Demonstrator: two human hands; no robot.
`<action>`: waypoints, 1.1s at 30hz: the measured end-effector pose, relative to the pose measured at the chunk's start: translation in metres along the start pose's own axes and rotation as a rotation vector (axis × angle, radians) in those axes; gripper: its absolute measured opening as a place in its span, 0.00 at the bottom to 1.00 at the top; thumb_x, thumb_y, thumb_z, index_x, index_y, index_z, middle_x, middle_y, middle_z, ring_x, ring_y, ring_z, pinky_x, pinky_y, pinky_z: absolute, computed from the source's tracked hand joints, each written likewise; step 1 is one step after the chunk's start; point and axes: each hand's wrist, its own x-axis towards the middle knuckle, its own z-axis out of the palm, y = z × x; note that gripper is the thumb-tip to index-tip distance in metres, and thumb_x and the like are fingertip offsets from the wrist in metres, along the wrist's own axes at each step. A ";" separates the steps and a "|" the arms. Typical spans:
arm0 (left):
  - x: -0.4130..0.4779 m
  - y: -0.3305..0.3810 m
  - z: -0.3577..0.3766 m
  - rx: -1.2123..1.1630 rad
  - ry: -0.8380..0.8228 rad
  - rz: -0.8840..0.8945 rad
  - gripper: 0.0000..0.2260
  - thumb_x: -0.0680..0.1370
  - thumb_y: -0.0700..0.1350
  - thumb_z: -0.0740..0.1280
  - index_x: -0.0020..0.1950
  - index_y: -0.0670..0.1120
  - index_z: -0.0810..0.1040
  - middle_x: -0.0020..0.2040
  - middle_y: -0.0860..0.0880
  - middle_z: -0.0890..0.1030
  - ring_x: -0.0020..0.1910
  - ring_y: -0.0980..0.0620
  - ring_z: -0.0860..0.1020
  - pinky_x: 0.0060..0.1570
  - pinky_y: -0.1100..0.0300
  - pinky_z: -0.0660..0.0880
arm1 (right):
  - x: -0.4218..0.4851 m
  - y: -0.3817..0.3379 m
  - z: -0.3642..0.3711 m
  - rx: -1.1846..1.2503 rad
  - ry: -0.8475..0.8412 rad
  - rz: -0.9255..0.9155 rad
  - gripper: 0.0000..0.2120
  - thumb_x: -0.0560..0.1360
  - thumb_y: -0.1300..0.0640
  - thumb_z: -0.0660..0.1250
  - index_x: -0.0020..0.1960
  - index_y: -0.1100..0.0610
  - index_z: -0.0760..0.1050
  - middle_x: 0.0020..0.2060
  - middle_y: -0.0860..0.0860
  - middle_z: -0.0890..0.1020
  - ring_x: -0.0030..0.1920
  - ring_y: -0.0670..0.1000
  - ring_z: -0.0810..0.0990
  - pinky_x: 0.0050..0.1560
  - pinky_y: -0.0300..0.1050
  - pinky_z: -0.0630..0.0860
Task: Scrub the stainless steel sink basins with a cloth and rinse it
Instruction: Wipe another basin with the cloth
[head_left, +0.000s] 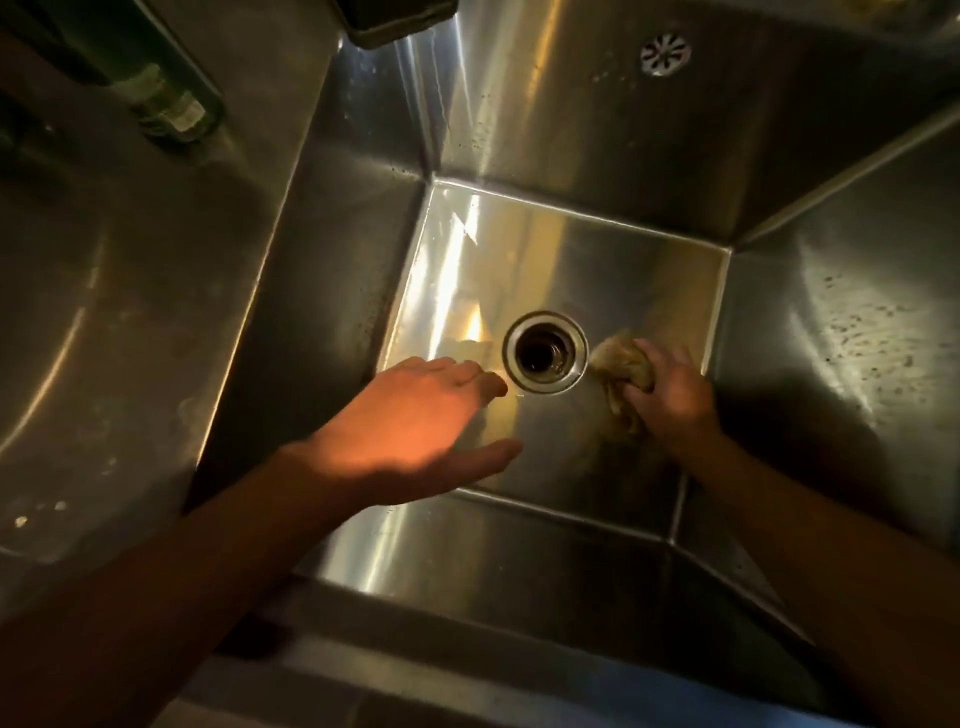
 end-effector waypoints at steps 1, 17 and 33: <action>0.005 0.003 0.002 0.004 0.002 0.024 0.28 0.77 0.70 0.54 0.70 0.54 0.70 0.65 0.51 0.78 0.60 0.49 0.76 0.59 0.51 0.73 | -0.009 0.015 0.003 0.001 0.013 0.040 0.32 0.72 0.51 0.73 0.73 0.52 0.67 0.63 0.59 0.72 0.58 0.64 0.77 0.60 0.52 0.73; 0.005 -0.019 0.019 -0.103 0.073 0.066 0.29 0.76 0.69 0.55 0.65 0.51 0.76 0.57 0.51 0.82 0.53 0.49 0.80 0.52 0.54 0.76 | -0.035 -0.059 0.054 -0.024 -0.370 -0.215 0.32 0.68 0.51 0.75 0.66 0.43 0.62 0.61 0.49 0.74 0.59 0.52 0.77 0.55 0.49 0.76; 0.011 -0.016 0.025 -0.240 0.076 0.024 0.32 0.73 0.73 0.51 0.66 0.56 0.75 0.62 0.58 0.79 0.56 0.58 0.77 0.53 0.64 0.68 | -0.069 0.021 0.024 -0.376 -0.772 -0.149 0.27 0.64 0.44 0.77 0.54 0.40 0.64 0.54 0.46 0.78 0.51 0.48 0.77 0.54 0.49 0.78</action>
